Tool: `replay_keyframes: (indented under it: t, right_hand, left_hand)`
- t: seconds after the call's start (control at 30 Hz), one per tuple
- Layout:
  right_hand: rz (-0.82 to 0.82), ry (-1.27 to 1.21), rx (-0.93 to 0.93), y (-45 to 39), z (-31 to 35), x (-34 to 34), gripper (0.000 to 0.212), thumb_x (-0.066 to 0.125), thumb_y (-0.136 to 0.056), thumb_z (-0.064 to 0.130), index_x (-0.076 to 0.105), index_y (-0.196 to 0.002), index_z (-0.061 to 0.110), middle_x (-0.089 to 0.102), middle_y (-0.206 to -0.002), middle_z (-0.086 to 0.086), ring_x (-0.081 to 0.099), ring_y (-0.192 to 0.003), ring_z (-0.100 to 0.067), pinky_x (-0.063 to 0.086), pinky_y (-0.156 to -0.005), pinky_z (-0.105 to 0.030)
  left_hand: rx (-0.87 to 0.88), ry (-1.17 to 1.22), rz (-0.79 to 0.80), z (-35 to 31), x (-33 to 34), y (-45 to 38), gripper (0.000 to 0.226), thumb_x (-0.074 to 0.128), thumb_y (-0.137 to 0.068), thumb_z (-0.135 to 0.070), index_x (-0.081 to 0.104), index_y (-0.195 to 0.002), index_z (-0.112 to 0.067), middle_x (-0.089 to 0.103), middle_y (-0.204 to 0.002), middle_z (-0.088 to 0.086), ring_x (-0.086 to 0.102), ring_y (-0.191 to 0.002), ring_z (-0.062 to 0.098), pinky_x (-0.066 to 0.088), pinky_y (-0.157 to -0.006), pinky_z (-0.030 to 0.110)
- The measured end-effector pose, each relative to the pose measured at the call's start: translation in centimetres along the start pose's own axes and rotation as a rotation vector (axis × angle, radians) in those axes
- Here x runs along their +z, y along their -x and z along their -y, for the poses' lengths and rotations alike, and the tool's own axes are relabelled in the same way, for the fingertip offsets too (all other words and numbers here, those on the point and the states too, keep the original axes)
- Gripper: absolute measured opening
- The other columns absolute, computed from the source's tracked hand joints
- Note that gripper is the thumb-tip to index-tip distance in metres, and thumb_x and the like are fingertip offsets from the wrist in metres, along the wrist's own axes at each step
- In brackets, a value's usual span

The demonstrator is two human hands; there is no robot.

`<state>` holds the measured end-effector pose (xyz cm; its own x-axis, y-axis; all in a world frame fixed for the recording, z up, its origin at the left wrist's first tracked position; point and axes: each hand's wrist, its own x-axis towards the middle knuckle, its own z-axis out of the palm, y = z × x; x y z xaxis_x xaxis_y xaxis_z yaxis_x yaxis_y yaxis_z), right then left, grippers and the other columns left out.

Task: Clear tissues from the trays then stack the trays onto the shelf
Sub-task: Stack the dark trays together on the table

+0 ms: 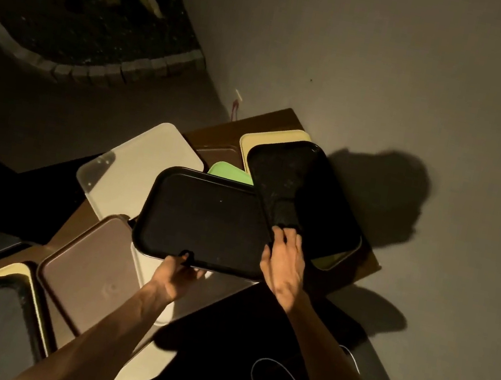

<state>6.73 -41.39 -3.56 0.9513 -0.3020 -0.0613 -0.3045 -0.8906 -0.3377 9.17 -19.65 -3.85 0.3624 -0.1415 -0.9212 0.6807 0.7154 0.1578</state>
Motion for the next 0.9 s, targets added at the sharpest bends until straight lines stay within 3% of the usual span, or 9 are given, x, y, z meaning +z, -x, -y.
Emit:
replay_keyframes:
  t: [0.1, 0.17, 0.23, 0.33, 0.43, 0.57, 0.67, 0.8, 0.9]
  right_hand:
    - [0.035, 0.091, -0.055, -1.8, -0.7, 0.4, 0.065, 0.068, -0.084, 0.021, 0.044, -0.143, 0.011, 0.047, -0.146, -0.011, 0.042, -0.137, -0.027, 0.042, -0.109, -0.039]
    - [0.091, 0.144, -0.077, -3.0, -1.2, 1.3, 0.076, 0.068, -0.084, 0.022, 0.033, -0.150, 0.009, 0.036, -0.156, -0.013, 0.028, -0.148, -0.027, 0.030, -0.119, -0.039]
    - [0.173, 0.206, -0.083, -3.8, -1.6, 2.2, 0.085, 0.065, -0.085, 0.024, 0.020, -0.155, 0.008, 0.023, -0.163, -0.013, 0.015, -0.153, -0.027, 0.018, -0.124, -0.039]
    - [0.233, 0.230, -0.095, -4.7, -1.8, 2.9, 0.093, 0.068, -0.083, 0.020, 0.014, -0.157, 0.008, 0.014, -0.165, -0.015, 0.006, -0.154, -0.027, 0.011, -0.126, -0.040]
    - [0.278, 0.266, -0.158, -4.9, -1.6, 3.6, 0.098, 0.073, -0.080, 0.017, 0.013, -0.157, 0.006, 0.011, -0.165, -0.017, 0.004, -0.154, -0.030, 0.009, -0.126, -0.040]
    - [0.294, 0.324, -0.200, -4.0, -0.4, 3.7, 0.101, 0.074, -0.080, 0.020, 0.011, -0.155, -0.003, 0.018, -0.163, -0.019, 0.014, -0.152, -0.031, 0.015, -0.125, -0.038]
    - [0.244, 0.218, -0.152, -3.4, 0.1, 2.5, 0.096, 0.071, -0.080, 0.008, 0.012, -0.155, -0.002, 0.024, -0.162, -0.017, 0.026, -0.150, -0.026, 0.027, -0.121, -0.031]
    - [0.180, 0.137, -0.116, -3.4, 1.6, -1.0, 0.085, 0.060, -0.086, 0.002, 0.012, -0.157, 0.005, 0.028, -0.161, -0.013, 0.069, -0.107, -0.026, 0.059, -0.086, -0.029]
    - [0.150, 0.099, -0.099, -3.2, 3.4, -4.3, 0.083, 0.055, -0.087, 0.000, 0.011, -0.157, 0.008, 0.029, -0.161, -0.011, 0.072, -0.097, -0.024, 0.059, -0.083, -0.030]
  left_hand:
    - [0.023, -0.098, -0.030, -0.4, -0.2, -0.4, 0.019, 0.040, -0.096, 0.004, 0.054, -0.085, 0.002, 0.059, -0.099, 0.020, 0.059, -0.093, 0.036, 0.061, -0.074, 0.044]
    - [0.070, -0.171, -0.044, -0.7, -0.7, -0.4, 0.019, 0.037, -0.092, 0.010, 0.055, -0.092, 0.004, 0.058, -0.099, 0.020, 0.059, -0.085, 0.034, 0.061, -0.055, 0.042]
    - [0.105, -0.217, -0.004, -1.1, -1.1, 0.0, 0.025, 0.029, -0.087, 0.013, 0.051, -0.084, 0.000, 0.053, -0.087, 0.014, 0.054, -0.065, 0.027, 0.058, -0.048, 0.032]
    - [0.132, -0.290, 0.070, -1.8, -1.5, 1.2, 0.028, 0.027, -0.079, 0.015, 0.038, -0.067, -0.008, 0.037, -0.071, 0.009, 0.041, -0.044, 0.018, 0.049, -0.049, 0.029]
    - [0.145, -0.305, 0.086, -2.4, -1.9, 2.0, 0.030, 0.029, -0.080, 0.016, 0.038, -0.066, -0.009, 0.039, -0.075, 0.007, 0.041, -0.052, 0.021, 0.054, -0.062, 0.038]
    - [0.188, -0.329, 0.077, -3.4, -1.2, 3.6, 0.029, 0.033, -0.083, 0.018, 0.049, -0.074, -0.004, 0.054, -0.092, 0.012, 0.064, -0.059, 0.022, 0.063, -0.059, 0.036]
    - [0.214, -0.338, 0.116, -4.2, -0.5, 4.4, 0.030, 0.032, -0.083, 0.019, 0.050, -0.075, -0.005, 0.052, -0.093, 0.011, 0.058, -0.067, 0.023, 0.062, -0.055, 0.035]
    - [0.253, -0.405, 0.119, -5.1, -0.6, 4.6, 0.027, 0.034, -0.078, 0.017, 0.045, -0.072, -0.007, 0.050, -0.088, 0.011, 0.054, -0.059, 0.020, 0.061, -0.052, 0.032]
    - [0.246, -0.431, 0.136, -5.3, -0.1, 5.1, 0.026, 0.041, -0.077, 0.014, 0.055, -0.092, -0.003, 0.055, -0.091, 0.013, 0.059, -0.062, 0.023, 0.061, -0.052, 0.031]
